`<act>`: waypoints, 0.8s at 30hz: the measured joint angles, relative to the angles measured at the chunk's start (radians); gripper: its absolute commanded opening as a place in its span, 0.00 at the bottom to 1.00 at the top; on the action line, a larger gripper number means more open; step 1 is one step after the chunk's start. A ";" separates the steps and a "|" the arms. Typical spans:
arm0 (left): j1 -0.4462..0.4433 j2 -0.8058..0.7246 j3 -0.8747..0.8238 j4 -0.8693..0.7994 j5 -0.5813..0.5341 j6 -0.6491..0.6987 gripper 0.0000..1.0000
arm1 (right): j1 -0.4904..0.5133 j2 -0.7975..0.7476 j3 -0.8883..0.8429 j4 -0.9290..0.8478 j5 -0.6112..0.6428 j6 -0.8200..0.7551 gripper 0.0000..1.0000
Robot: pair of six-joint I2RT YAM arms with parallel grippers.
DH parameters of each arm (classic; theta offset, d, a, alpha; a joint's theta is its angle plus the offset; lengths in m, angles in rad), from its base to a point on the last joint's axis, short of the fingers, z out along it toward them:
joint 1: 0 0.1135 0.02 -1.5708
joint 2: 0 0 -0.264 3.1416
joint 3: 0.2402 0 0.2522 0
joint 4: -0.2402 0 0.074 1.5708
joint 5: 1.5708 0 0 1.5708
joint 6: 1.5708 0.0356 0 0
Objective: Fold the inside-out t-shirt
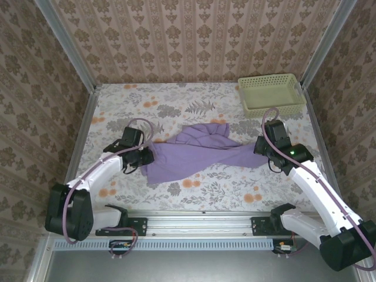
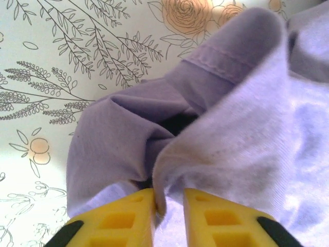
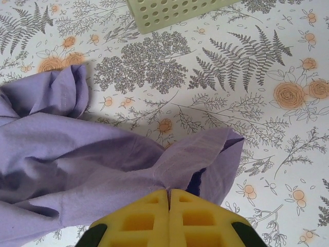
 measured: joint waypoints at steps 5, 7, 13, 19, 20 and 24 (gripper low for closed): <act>-0.008 -0.015 -0.016 -0.011 -0.030 -0.017 0.34 | -0.003 0.000 0.000 0.000 0.000 0.000 0.00; -0.008 -0.014 -0.029 -0.011 -0.033 -0.017 0.32 | -0.003 0.000 0.000 0.000 0.000 0.000 0.00; -0.008 0.001 -0.035 -0.003 -0.033 -0.018 0.21 | -0.003 0.000 0.000 0.000 0.000 0.000 0.00; -0.021 0.006 -0.035 0.001 -0.034 -0.020 0.12 | -0.003 0.000 0.000 0.000 0.000 0.000 0.00; -0.025 0.006 -0.035 0.000 -0.035 -0.021 0.10 | -0.003 0.000 0.000 0.000 0.000 0.000 0.00; -0.027 0.006 -0.035 -0.006 -0.046 -0.021 0.03 | -0.003 0.000 0.000 0.000 0.000 0.000 0.00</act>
